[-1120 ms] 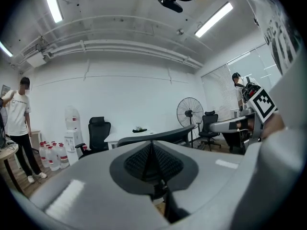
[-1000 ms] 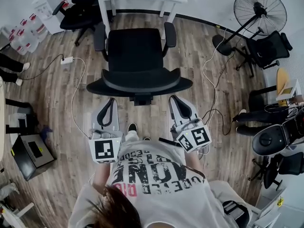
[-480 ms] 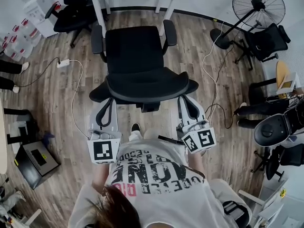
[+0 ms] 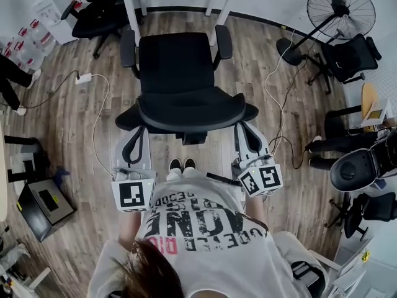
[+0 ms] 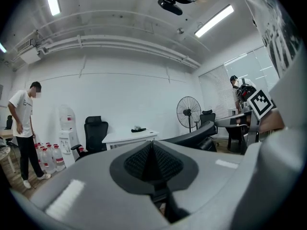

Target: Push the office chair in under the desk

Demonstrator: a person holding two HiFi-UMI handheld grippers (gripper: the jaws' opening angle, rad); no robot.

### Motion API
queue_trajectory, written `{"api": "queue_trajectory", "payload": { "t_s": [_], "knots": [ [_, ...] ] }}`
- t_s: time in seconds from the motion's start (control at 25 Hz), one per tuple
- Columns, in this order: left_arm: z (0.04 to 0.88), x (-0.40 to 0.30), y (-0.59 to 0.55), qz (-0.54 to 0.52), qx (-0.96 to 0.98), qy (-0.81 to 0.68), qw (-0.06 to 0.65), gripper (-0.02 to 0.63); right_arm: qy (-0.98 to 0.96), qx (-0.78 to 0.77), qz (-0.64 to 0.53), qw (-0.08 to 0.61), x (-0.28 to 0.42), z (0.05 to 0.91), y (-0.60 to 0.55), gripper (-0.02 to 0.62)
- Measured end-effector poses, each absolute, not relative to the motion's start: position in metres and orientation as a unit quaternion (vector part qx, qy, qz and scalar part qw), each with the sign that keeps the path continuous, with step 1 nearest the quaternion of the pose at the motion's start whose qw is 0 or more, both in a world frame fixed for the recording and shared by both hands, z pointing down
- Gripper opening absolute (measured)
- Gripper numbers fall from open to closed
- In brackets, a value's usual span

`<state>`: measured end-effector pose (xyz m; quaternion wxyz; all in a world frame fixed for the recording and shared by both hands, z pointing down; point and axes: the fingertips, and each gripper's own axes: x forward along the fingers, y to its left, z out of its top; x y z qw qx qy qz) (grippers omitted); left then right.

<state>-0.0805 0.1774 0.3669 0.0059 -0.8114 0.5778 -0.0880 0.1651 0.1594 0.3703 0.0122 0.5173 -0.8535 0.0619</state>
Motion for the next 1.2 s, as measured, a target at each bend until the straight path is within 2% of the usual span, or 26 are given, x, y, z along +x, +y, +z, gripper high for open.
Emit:
{"api": "queue_trajectory", "payload": {
  "t_s": [0.48, 0.8, 1.08, 1.12, 1.16, 1.2],
  "knots": [
    [0.359, -0.073, 0.18, -0.086, -0.807, 0.584, 0.018, 0.017, -0.862, 0.504, 0.055, 0.024, 0.172, 0.367, 0.157, 0.025],
    [0.366, -0.069, 0.186, -0.099, -0.806, 0.583, -0.003, 0.017, -0.86, 0.506, 0.052, 0.038, 0.18, 0.369, 0.163, 0.025],
    [0.371, -0.064, 0.186, -0.141, -0.819, 0.556, 0.022, 0.02, -0.872, 0.478, 0.024, 0.099, 0.18, 0.383, 0.166, 0.026],
    [0.373, -0.064, 0.186, -0.146, -0.821, 0.552, 0.023, 0.035, -0.872, 0.476, 0.022, 0.107, 0.181, 0.386, 0.166, 0.028],
    [0.375, -0.064, 0.186, -0.153, -0.823, 0.547, 0.024, 0.095, -0.872, 0.475, 0.02, 0.114, 0.183, 0.389, 0.166, 0.03],
    [0.377, -0.064, 0.186, -0.162, -0.825, 0.541, 0.028, 0.125, -0.872, 0.473, 0.02, 0.121, 0.185, 0.391, 0.165, 0.044]
  ]
}}
